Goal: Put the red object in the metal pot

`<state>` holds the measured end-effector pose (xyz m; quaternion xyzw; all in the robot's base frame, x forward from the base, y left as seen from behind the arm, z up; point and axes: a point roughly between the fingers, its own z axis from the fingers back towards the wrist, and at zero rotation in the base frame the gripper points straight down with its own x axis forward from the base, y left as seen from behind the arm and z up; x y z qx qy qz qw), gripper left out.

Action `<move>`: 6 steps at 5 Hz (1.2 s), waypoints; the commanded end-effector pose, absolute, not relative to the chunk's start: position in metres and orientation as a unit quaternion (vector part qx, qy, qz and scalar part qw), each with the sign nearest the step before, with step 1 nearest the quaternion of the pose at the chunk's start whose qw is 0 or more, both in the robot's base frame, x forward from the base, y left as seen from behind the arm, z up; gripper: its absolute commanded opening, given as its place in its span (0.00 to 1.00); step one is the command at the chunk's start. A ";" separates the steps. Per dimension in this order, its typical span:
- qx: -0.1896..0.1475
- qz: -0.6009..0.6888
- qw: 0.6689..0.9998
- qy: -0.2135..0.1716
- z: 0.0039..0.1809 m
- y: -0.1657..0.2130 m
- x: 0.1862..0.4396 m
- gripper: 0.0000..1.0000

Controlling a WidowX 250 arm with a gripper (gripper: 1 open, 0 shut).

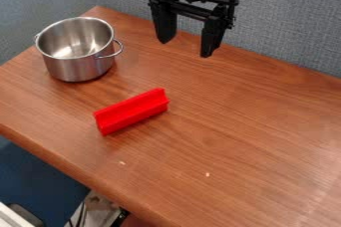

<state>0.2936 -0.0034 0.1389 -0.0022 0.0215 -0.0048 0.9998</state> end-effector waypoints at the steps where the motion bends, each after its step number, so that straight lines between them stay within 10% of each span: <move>1: 0.009 -0.002 1.000 0.021 0.121 -0.007 0.286 1.00; 3: 0.039 -0.027 0.998 0.038 0.109 0.031 0.252 1.00; 4: 0.044 -0.014 0.998 0.036 0.104 0.054 0.248 0.00; 5: 0.036 -0.086 0.996 0.007 0.093 0.063 0.262 1.00; 6: 0.022 -0.145 0.989 -0.012 0.086 0.065 0.277 1.00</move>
